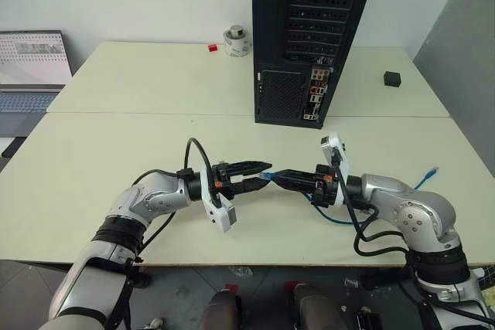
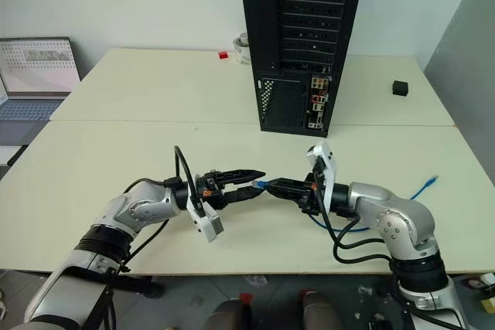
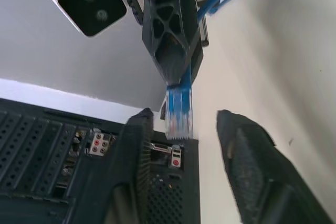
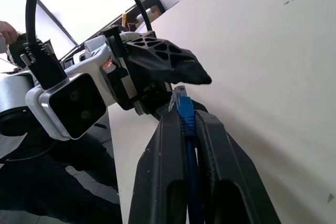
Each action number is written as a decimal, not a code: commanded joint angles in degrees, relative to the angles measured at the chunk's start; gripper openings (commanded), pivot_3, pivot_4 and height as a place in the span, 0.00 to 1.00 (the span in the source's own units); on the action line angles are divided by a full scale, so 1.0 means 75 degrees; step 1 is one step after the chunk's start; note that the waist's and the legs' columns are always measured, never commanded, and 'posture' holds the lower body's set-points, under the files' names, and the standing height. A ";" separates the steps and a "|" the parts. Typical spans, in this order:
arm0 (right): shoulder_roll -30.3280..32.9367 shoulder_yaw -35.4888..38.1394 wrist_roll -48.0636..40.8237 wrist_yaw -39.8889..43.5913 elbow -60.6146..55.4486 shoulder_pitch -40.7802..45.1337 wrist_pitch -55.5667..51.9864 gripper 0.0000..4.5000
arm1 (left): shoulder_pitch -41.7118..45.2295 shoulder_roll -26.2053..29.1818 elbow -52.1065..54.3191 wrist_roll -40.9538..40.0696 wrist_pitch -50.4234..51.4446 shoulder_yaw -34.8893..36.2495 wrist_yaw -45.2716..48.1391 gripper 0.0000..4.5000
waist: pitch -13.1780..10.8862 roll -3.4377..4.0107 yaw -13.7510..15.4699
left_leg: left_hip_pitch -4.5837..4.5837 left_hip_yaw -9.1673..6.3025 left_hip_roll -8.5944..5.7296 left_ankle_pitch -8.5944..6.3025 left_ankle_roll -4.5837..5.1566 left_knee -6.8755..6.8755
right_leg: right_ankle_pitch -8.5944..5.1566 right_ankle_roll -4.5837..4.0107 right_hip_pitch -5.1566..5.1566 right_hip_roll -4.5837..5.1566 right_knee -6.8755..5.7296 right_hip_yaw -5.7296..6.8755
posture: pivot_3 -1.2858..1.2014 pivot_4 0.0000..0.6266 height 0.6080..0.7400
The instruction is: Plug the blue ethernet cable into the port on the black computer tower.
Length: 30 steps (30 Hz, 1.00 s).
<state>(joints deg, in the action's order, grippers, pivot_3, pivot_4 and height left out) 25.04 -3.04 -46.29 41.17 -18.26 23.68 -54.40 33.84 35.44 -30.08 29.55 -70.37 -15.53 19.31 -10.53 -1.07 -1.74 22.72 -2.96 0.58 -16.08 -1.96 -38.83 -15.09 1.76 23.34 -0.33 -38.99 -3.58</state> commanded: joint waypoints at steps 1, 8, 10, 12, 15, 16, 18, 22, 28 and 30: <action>0.0122 0.0294 0.0195 -0.0105 0.0015 0.0259 0.0314 0.00 | -0.0099 0.0071 -0.0099 -0.0909 0.1061 -0.0001 0.0475 0.67 | 0.0000 0.0000 -0.0006 | 0.0000 0.0001 -0.0001 0.0000 0.0000 0.0000 | 0.0000 0.0000 0.0000 0.0000 0.0000 0.0000 | 0.52 0.24 1.00; 0.0158 0.0977 0.1344 -0.1482 0.0184 0.0446 0.1194 0.00 | -0.0417 -0.0506 0.1894 -0.4290 0.5364 0.0330 0.2267 0.71 | 0.0000 0.0000 0.0010 | 0.0012 -0.0006 -0.0002 0.0000 0.0000 -0.0002 | 0.0000 0.0000 0.0006 0.0003 0.0003 0.0006 | 0.52 0.24 1.00; 0.0070 0.1025 0.1782 -0.2035 0.0127 0.0513 0.1424 0.00 | -0.0322 -0.0581 0.2490 -0.4839 0.6926 0.0451 0.2544 0.71 | -0.0001 0.0000 0.0000 | 0.0015 -0.0007 -0.0005 0.0000 0.0000 -0.0004 | 0.0000 0.0000 0.0006 0.0006 0.0001 0.0008 | 0.52 0.24 1.00; -0.0178 0.1022 0.2244 -0.2730 0.0088 0.0606 0.1649 0.00 | -0.0127 -0.0633 0.2967 -0.5210 0.8282 0.0533 0.2690 0.71 | 0.0000 0.0000 -0.0016 | 0.0013 -0.0009 -0.0002 0.0000 0.0000 -0.0003 | 0.0000 0.0000 0.0009 0.0001 -0.0004 0.0003 | 0.52 0.24 1.00; -0.0660 0.0775 0.2995 -0.3644 0.0102 0.0795 0.1997 0.00 | 0.0352 -0.0823 0.3370 -0.5591 0.9880 0.0691 0.2672 0.71 | 0.0000 0.0001 -0.0053 | 0.0012 -0.0009 0.0004 0.0001 -0.0001 -0.0002 | 0.0000 0.0000 0.0013 -0.0010 -0.0007 -0.0001 | 0.52 0.24 1.00; -0.0848 0.0713 0.3169 -0.3903 0.0141 0.0876 0.2078 0.00 | 0.0512 -0.0896 0.3397 -0.5661 1.0217 0.0754 0.2625 0.71 | 0.0000 0.0000 -0.0062 | 0.0011 -0.0008 0.0004 0.0001 -0.0001 -0.0001 | 0.0000 0.0000 0.0017 -0.0011 -0.0009 -0.0006 | 0.52 0.24 1.00; -0.1255 0.0534 0.3603 -0.4355 0.0331 0.1070 0.2338 0.00 | 0.0960 -0.1239 0.3317 -0.5844 1.0959 0.0990 0.2281 0.71 | 0.0000 0.0001 -0.0068 | 0.0016 -0.0007 0.0004 0.0001 -0.0002 -0.0001 | 0.0000 0.0000 0.0025 -0.0013 -0.0011 -0.0008 | 0.52 0.24 1.00; -0.1930 0.0283 0.4465 -0.5116 0.1027 0.1394 0.2985 0.00 | 0.1616 -0.1725 0.2928 -0.5887 1.1633 0.1230 0.2030 0.71 | 0.0000 0.0000 -0.0059 | 0.0016 -0.0004 0.0002 0.0002 -0.0003 -0.0001 | 0.0000 0.0000 0.0025 -0.0012 -0.0010 -0.0010 | 0.52 0.24 1.00; -0.2544 0.0237 0.5175 -0.5860 0.1831 0.1780 0.3516 0.00 | 0.1922 -0.1839 0.2508 -0.5767 1.1881 0.1079 0.2511 0.71 | 0.0000 0.0001 -0.0048 | 0.0016 0.0005 -0.0001 0.0003 -0.0005 0.0001 | 0.0001 -0.0002 0.0036 -0.0007 -0.0010 -0.0027 | 0.52 0.24 1.00; -0.2742 0.0097 0.5491 -0.6127 0.2070 0.1883 0.3713 0.00 | 0.2005 -0.1844 0.2241 -0.5743 1.1889 0.1182 0.2558 0.71 | 0.0000 0.0001 -0.0049 | 0.0020 0.0004 0.0001 0.0003 -0.0006 0.0002 | 0.0001 -0.0002 0.0040 -0.0008 -0.0011 -0.0025 | 0.52 0.24 1.00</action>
<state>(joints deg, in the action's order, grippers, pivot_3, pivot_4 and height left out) 5.50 -1.44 -7.60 -2.68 -2.71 35.85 -29.39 46.79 21.49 -12.79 -13.81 19.38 -7.56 37.71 -10.53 -1.06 -2.11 22.86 -2.91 0.58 -16.06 -2.00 -38.81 -15.08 1.75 23.65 -0.39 -39.07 -3.79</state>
